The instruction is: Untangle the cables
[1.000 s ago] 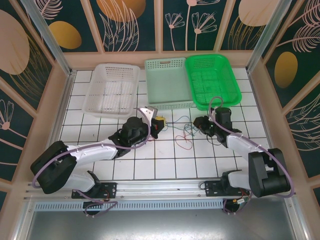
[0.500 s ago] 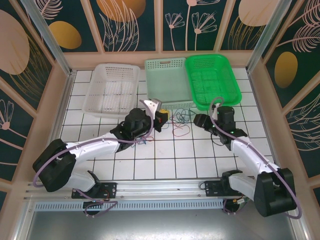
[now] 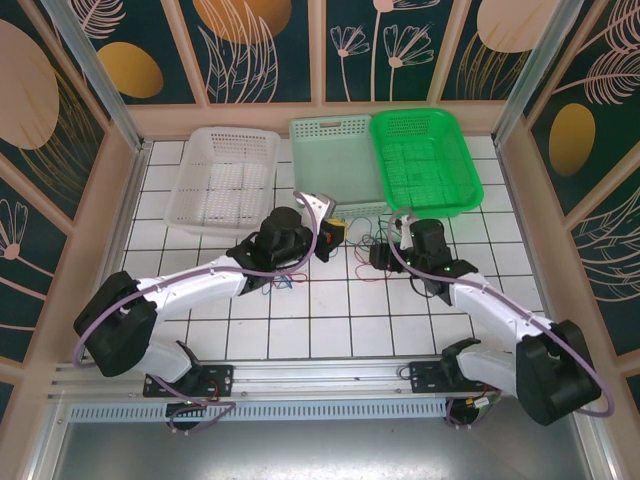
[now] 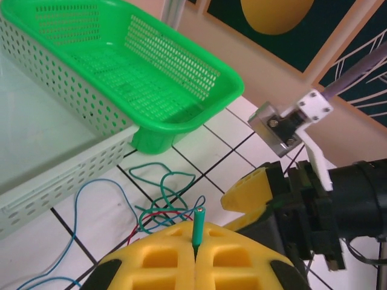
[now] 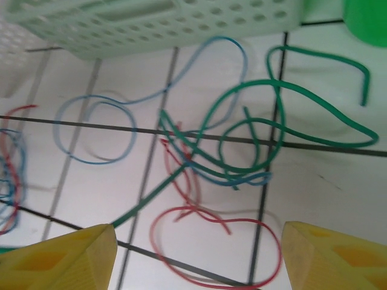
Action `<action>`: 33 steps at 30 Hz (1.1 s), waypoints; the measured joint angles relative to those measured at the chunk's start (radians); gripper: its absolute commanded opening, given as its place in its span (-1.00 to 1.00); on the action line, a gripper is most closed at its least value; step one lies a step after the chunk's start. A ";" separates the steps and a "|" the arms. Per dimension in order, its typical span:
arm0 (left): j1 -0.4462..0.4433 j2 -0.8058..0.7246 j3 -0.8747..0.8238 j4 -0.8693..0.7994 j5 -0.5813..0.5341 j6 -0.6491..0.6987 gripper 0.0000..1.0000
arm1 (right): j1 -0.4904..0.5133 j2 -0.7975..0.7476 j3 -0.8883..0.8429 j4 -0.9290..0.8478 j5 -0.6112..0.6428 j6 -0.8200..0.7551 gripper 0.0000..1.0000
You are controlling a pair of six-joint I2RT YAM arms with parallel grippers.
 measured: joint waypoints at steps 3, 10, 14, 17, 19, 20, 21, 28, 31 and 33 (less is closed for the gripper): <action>0.000 -0.001 0.002 -0.021 0.020 0.014 -1.00 | 0.000 0.058 0.018 -0.003 0.031 0.003 0.40; 0.000 -0.027 0.002 -0.068 0.034 0.038 -0.98 | 0.000 0.105 0.040 0.006 0.047 0.007 0.38; 0.000 -0.038 0.002 -0.044 0.072 0.015 -0.98 | 0.000 0.116 0.041 0.034 0.047 0.008 0.39; 0.000 -0.038 0.002 -0.010 0.103 -0.021 -0.98 | 0.000 0.156 0.046 0.062 0.047 0.008 0.35; 0.000 -0.038 0.002 0.012 0.114 -0.045 -0.97 | 0.002 0.174 0.046 0.071 0.047 0.008 0.27; 0.000 -0.038 0.002 0.021 0.118 -0.056 -0.97 | 0.003 0.176 0.046 0.074 0.046 0.007 0.18; 0.000 -0.038 0.002 0.024 0.121 -0.065 -0.97 | 0.004 0.175 0.045 0.079 0.047 0.006 0.12; 0.000 -0.038 0.019 0.012 0.123 -0.092 -0.96 | 0.007 0.120 0.005 0.119 0.048 0.000 0.37; 0.000 -0.040 0.024 0.013 0.135 -0.103 -0.95 | 0.007 0.121 0.005 0.142 0.041 0.001 0.36; 0.000 -0.041 0.025 0.013 0.151 -0.109 -0.94 | 0.007 0.125 0.005 0.165 0.020 0.002 0.37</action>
